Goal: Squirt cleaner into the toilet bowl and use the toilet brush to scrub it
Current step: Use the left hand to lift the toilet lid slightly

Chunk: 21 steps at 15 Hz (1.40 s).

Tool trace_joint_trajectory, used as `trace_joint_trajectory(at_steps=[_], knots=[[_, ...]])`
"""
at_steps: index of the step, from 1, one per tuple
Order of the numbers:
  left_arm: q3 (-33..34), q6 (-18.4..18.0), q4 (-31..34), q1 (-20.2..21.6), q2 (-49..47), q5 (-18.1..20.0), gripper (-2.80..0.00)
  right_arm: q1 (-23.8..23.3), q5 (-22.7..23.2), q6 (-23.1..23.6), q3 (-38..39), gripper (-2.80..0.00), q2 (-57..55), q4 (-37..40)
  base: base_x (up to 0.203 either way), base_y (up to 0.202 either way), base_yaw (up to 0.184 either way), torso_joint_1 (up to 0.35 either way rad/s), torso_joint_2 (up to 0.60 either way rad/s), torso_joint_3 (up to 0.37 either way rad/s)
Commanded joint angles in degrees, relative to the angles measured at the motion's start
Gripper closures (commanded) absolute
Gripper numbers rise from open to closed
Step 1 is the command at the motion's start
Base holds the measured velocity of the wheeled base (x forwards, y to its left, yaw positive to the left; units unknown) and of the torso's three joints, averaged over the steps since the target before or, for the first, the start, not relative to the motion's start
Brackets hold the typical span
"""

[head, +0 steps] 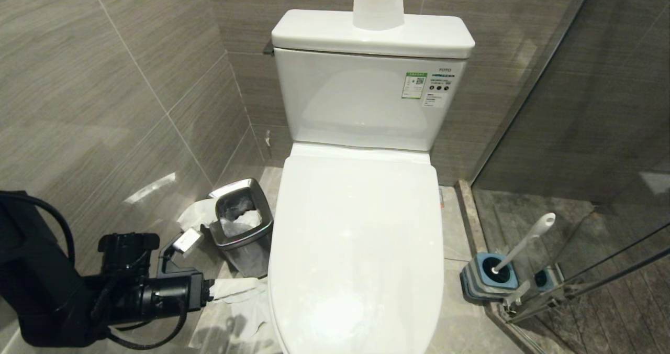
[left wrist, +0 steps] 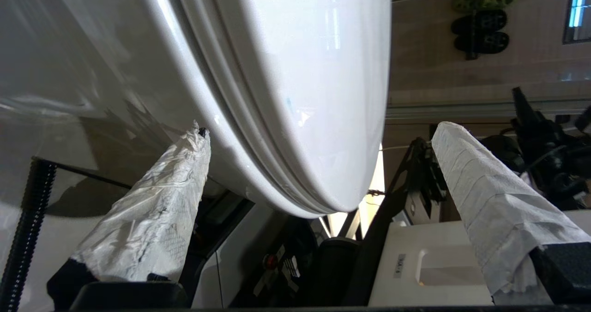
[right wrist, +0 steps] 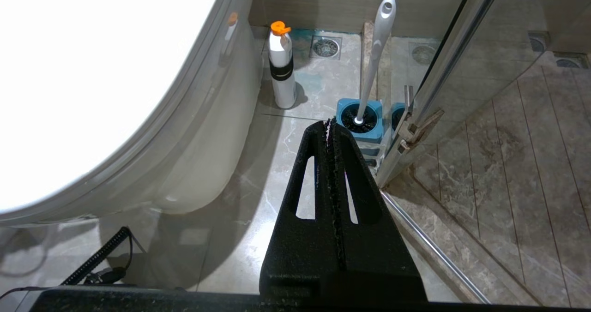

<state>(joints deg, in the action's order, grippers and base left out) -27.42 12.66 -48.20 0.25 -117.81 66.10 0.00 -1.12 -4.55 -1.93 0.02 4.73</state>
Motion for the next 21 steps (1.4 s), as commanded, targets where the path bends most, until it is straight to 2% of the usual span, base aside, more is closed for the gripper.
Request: trace_joint_trajectory(at_steps=[1,5,17,21], knots=[[-0.27,0.50,-0.59,-1.55,-1.93,-1.32,-2.80,0.00,-0.02,-0.05,-0.01,0.00,-0.02,0.02,0.000,0.000,0.000,0.000,0.00,0.000],[-1.05,0.78,-1.28,-3.59,-2.43,-3.86,-2.80,0.00,-0.02,-0.02,-0.01,0.00,-0.02,0.02,0.000,0.000,0.000,0.000,0.00,0.000],[-0.53,0.87,-1.72,-6.57,-1.90,-4.26,-2.80,0.00,-0.02,-0.06,-0.01,0.00,-0.02,0.02,0.000,0.000,0.000,0.000,0.00,0.000],[-0.62,0.87,-1.64,-6.93,-2.34,-6.25,-2.80,0.00,-0.02,-0.03,-0.01,0.00,-0.02,0.02,0.000,0.000,0.000,0.000,0.00,0.000]])
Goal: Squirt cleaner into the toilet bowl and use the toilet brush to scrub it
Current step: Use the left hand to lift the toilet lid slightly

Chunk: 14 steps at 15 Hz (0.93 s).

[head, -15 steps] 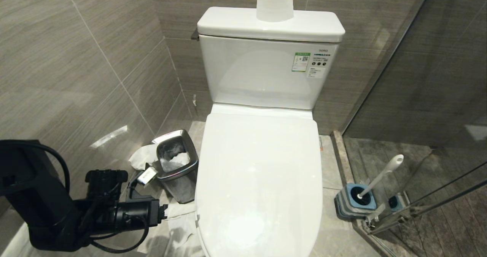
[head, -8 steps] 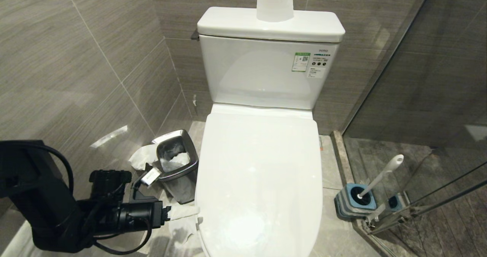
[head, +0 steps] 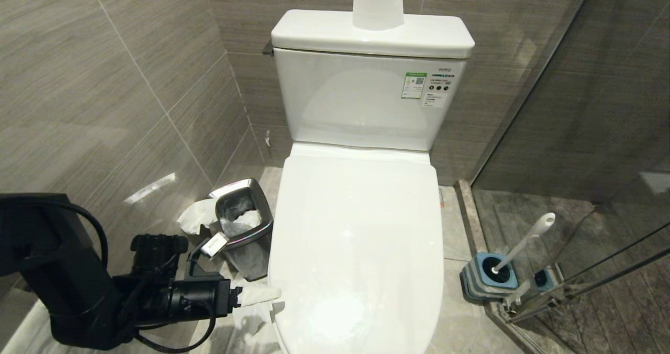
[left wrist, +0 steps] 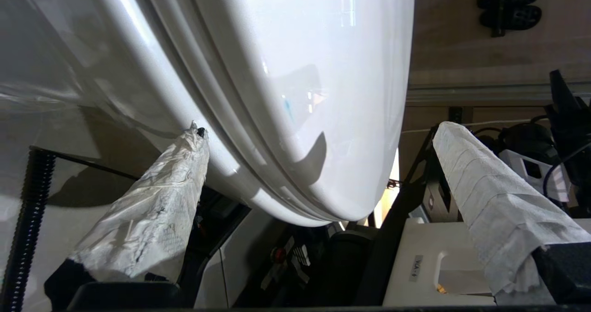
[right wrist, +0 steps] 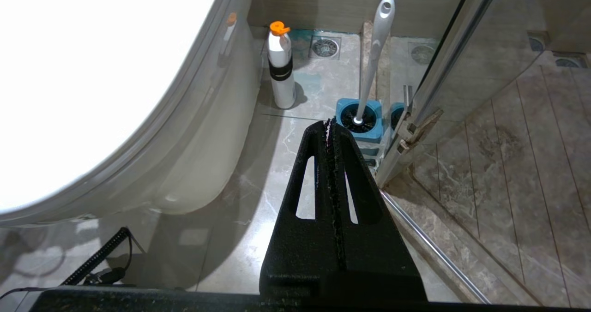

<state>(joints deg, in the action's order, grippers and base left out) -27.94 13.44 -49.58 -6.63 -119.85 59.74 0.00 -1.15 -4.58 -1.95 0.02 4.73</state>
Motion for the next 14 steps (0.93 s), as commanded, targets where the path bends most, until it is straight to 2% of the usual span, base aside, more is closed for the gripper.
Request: trace_joint_trajectory(at_steps=[1,10,14], knots=[[-0.10,0.10,-0.25,-0.12,-0.39,0.11,-2.80,0.00,0.00,0.01,0.02,0.00,-0.02,0.02,0.000,0.000,0.000,0.000,0.00,0.000],[-0.01,-0.17,-0.18,-4.11,-0.80,-1.32,-2.80,0.00,0.00,0.01,0.02,0.00,-0.02,0.02,0.000,0.000,0.000,0.000,0.00,0.000],[0.17,-0.35,-0.34,-5.58,-1.09,-5.33,-2.80,0.00,0.00,-0.08,0.02,0.00,-0.02,0.02,0.000,0.000,0.000,0.000,0.00,0.000]])
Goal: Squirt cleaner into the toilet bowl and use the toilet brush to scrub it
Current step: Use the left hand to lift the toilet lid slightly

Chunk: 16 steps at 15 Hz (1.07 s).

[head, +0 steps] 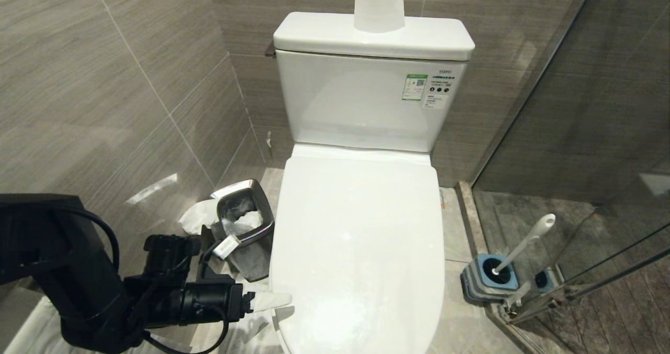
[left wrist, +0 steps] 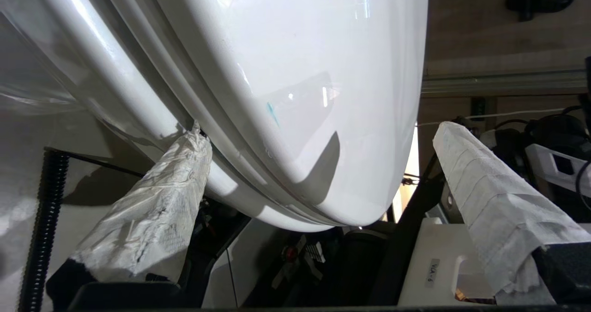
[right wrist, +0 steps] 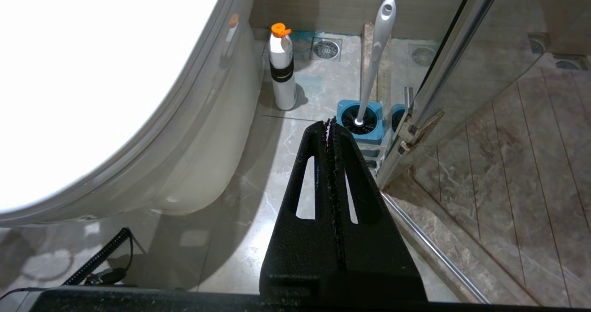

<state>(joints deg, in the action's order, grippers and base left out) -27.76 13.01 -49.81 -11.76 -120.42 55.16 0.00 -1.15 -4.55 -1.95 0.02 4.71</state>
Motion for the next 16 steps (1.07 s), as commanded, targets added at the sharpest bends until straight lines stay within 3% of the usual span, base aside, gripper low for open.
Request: trace_joint_trajectory(at_steps=[1,6,8,12,14,16], knots=[[-0.02,-0.08,-0.11,-0.89,-0.60,-1.62,-2.80,0.00,0.00,-0.11,0.01,0.00,-0.02,0.04,0.000,0.000,0.000,0.000,0.00,0.000],[1.32,1.31,-0.07,-2.52,-0.52,-0.48,-2.80,0.00,0.00,-0.02,-0.03,0.00,-0.02,0.04,0.000,0.000,0.000,0.000,0.00,0.000],[1.14,4.28,-0.15,-3.25,-0.45,3.41,-2.80,0.00,0.00,-0.11,0.02,0.00,-0.02,0.04,0.000,0.000,0.000,0.000,0.00,0.000],[0.96,7.88,-2.81,-4.02,0.22,3.64,-2.80,0.00,0.00,-0.02,0.02,0.00,-0.02,0.04,0.000,0.000,0.000,0.000,0.00,0.000],[1.27,11.89,-7.26,-3.90,0.95,3.64,-2.80,0.00,-0.05,-0.02,0.02,0.00,-0.02,0.04,0.000,0.000,0.000,0.000,0.00,0.000],[1.31,19.01,-11.56,-4.09,1.79,3.96,-2.80,0.00,0.00,-0.02,0.02,0.00,-0.02,0.04,0.000,0.000,0.000,0.000,0.00,0.000]])
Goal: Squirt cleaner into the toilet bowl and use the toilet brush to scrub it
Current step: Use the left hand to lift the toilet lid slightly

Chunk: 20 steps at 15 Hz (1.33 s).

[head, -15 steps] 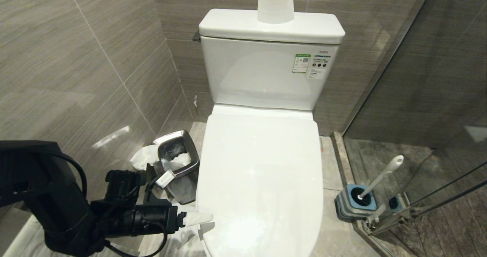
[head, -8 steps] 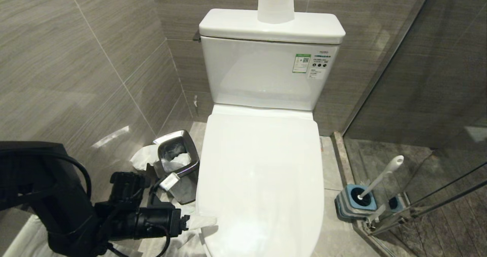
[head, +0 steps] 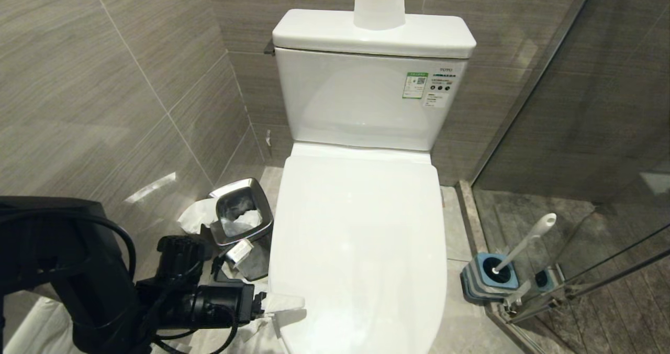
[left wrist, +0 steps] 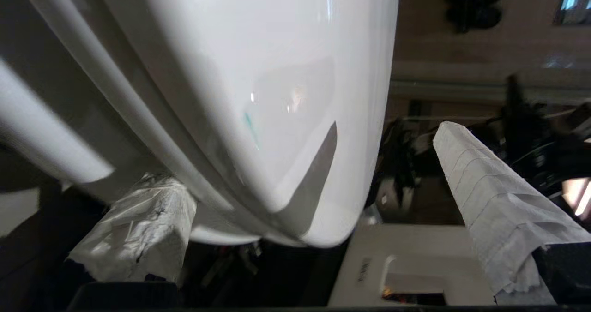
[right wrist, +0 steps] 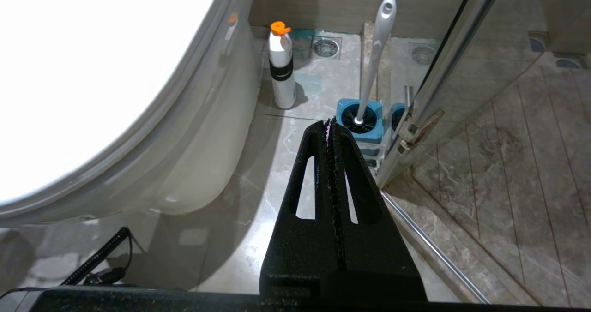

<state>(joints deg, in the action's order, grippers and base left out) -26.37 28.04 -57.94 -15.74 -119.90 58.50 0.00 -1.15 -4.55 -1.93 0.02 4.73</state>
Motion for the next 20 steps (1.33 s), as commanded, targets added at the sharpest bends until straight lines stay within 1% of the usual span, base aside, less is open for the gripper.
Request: trace_joint_trajectory(at_steps=[1,4,5,6,8,13,16,18,20], knots=[[-0.38,8.14,-6.88,-0.39,1.71,0.88,-2.80,0.00,0.00,-0.02,-0.01,0.00,-0.02,0.02,0.000,0.000,0.000,0.000,0.00,0.000],[-0.05,20.19,-18.32,-1.77,2.67,1.26,-2.80,0.00,0.00,-0.02,-0.01,0.00,-0.02,0.02,0.000,0.000,0.000,0.000,0.00,0.000],[0.71,22.86,-21.24,-2.63,2.86,1.33,-2.80,0.00,0.00,-0.02,-0.01,0.00,-0.02,0.02,0.000,0.000,0.000,0.000,0.00,0.000],[1.38,24.19,-23.18,-3.55,3.18,1.28,-2.80,0.00,0.00,-0.09,-0.05,0.00,-0.02,0.02,0.000,0.000,0.000,0.000,0.00,0.000],[1.85,24.47,-23.88,-4.39,3.83,1.27,-2.80,0.00,0.00,-0.11,-0.01,0.00,-0.02,0.02,0.000,0.000,0.000,0.000,0.00,0.000],[2.11,25.22,-24.06,-4.56,6.33,1.23,-2.80,0.00,0.00,-0.02,-0.01,0.00,-0.02,0.02,0.000,0.000,0.000,0.000,0.00,0.000],[3.70,25.39,-26.35,-4.56,7.79,2.06,-2.80,0.00,0.00,-0.05,-0.03,0.00,-0.02,0.02,0.000,0.000,0.000,0.000,0.00,0.000],[3.87,27.15,-26.51,-4.56,9.29,2.06,-2.80,0.00,0.00,-0.11,-0.01,0.00,-0.02,0.02,0.000,0.000,0.000,0.000,0.00,0.000],[3.92,27.68,-26.52,-4.56,10.49,1.97,-2.80,0.00,0.00,-0.02,-0.01,0.00,-0.02,0.02,0.000,0.000,0.000,0.000,0.00,0.000]])
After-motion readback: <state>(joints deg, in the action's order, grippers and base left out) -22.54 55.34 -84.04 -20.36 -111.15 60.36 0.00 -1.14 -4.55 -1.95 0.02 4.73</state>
